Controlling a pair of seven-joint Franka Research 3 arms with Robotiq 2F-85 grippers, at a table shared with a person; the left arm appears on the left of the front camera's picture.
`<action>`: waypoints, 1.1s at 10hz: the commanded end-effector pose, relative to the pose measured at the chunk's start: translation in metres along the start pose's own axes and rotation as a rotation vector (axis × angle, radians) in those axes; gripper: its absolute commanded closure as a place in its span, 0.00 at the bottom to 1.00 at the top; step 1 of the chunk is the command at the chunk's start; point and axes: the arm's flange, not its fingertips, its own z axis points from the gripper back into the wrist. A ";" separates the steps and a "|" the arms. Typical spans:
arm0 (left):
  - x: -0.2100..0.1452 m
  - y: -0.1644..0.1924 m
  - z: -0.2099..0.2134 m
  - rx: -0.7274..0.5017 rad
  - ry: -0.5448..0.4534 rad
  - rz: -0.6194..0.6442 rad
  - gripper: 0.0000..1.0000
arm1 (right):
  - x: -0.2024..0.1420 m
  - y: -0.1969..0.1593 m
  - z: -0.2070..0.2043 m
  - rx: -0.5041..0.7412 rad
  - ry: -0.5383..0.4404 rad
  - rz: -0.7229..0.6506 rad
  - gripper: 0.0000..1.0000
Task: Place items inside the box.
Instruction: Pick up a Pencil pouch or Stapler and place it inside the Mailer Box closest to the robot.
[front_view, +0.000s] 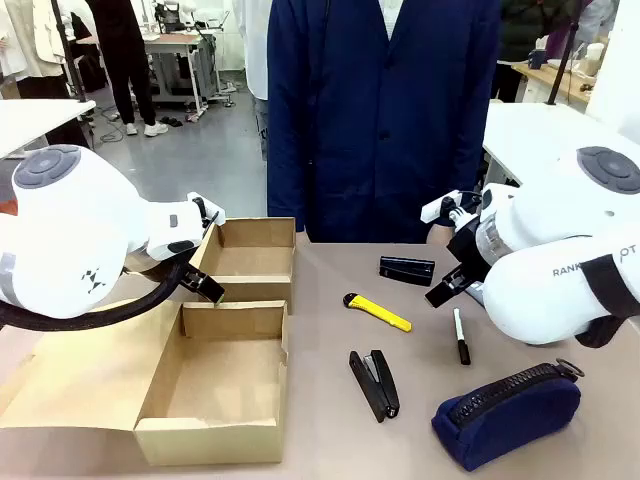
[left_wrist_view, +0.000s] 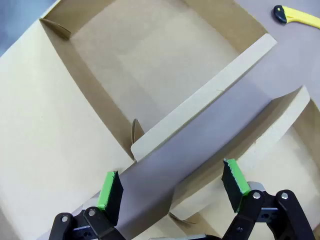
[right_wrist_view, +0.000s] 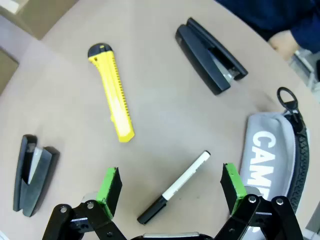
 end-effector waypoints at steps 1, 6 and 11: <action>0.000 0.000 0.000 0.000 0.000 0.000 0.00 | 0.000 0.000 0.000 0.000 0.000 0.000 0.00; 0.000 0.000 0.000 0.000 0.000 0.000 0.00 | 0.000 0.000 0.000 0.000 0.000 0.000 0.00; 0.000 0.000 0.000 0.000 0.000 0.000 0.00 | 0.000 0.000 0.000 0.000 0.000 0.000 0.00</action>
